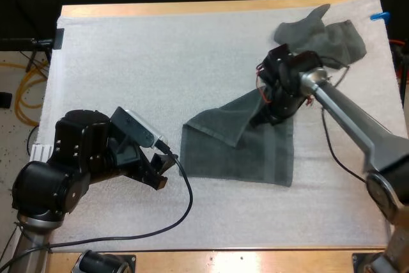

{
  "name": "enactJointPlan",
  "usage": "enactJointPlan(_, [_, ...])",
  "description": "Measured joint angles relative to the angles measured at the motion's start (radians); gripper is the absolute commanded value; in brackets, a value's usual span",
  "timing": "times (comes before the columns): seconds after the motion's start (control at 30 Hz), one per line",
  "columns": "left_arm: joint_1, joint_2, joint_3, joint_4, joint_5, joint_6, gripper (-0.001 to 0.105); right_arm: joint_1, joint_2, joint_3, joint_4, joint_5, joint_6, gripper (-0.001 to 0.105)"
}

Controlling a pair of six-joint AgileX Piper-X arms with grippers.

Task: Pick towel from pile fold and stack

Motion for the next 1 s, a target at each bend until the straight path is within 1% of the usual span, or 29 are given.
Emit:
enactJointPlan(0.33, [0.000,0.000,0.000,0.000,0.000,-0.003,0.069,0.050,0.111,-0.070,-0.007,-0.033,-0.009,0.000])
enactJointPlan(0.6, [0.000,0.000,0.000,0.000,0.000,-0.003,0.069,0.085,0.157,-0.075,-0.027,-0.035,-0.007,0.000])
enactJointPlan(0.67, [0.000,0.000,0.000,0.000,0.000,-0.003,0.069,0.091,0.157,-0.077,-0.043,-0.040,0.007,0.000])
enactJointPlan(0.8, [0.000,0.000,0.000,0.000,0.000,-0.003,0.069,0.095,0.169,-0.087,-0.099,-0.090,0.050,0.000])
enactJointPlan(0.93, [0.000,0.000,0.000,0.000,0.000,-0.003,0.069,0.094,0.185,-0.105,-0.130,-0.106,0.082,0.000])
enactJointPlan(1.0, [0.000,0.000,0.000,0.000,0.000,-0.003,0.069,0.094,0.191,-0.114,-0.161,-0.109,0.113,0.000])
